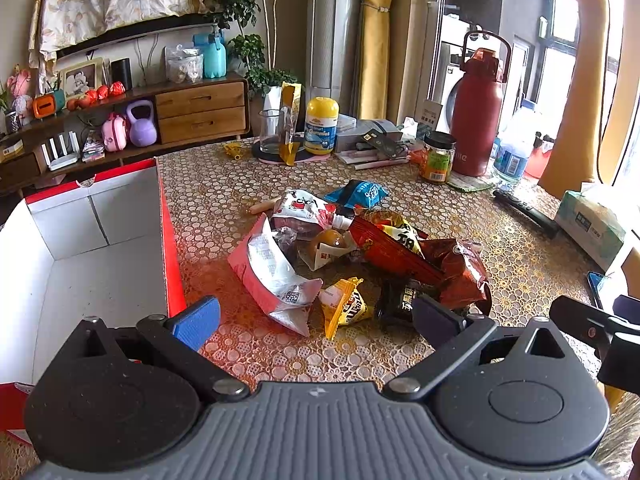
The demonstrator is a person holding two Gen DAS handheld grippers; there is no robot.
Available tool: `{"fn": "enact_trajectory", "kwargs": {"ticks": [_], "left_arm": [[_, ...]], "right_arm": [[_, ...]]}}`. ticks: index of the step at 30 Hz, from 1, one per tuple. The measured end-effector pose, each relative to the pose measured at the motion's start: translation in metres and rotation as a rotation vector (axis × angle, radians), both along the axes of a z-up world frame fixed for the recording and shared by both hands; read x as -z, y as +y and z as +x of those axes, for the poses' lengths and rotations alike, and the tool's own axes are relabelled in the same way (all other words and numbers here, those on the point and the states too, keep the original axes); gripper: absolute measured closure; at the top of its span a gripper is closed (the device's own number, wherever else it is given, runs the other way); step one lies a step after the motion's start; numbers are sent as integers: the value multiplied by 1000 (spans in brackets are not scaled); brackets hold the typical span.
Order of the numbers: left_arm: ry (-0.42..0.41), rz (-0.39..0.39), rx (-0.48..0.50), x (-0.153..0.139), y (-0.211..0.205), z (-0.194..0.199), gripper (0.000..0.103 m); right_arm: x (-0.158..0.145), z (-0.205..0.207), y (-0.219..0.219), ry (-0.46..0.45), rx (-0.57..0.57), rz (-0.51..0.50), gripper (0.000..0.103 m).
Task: Organize snacks
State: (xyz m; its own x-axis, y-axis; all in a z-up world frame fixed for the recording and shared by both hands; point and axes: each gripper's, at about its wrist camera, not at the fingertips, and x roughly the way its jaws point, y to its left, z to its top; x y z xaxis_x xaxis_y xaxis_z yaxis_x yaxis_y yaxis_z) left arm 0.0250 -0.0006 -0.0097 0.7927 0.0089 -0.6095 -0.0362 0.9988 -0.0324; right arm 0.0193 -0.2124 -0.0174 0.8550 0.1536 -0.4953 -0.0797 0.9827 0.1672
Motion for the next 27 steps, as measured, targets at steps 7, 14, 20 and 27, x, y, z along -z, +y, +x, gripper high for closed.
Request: {"fn": "enact_trajectory", "kwargs": {"ticks": [7, 14, 20, 27], "left_arm": [[4, 3, 0, 0, -1, -2, 0], [6, 4, 0, 0, -2, -1, 0], [8, 3, 0, 2, -2, -1, 0], [13, 5, 1, 4, -2, 0, 0]], "right_arm": [[0, -1, 0, 1, 1, 2, 0], [0, 0, 0, 5, 0, 0, 0], [0, 0, 1, 7, 1, 1, 0], [0, 1, 0, 12, 3, 2, 0]]}}
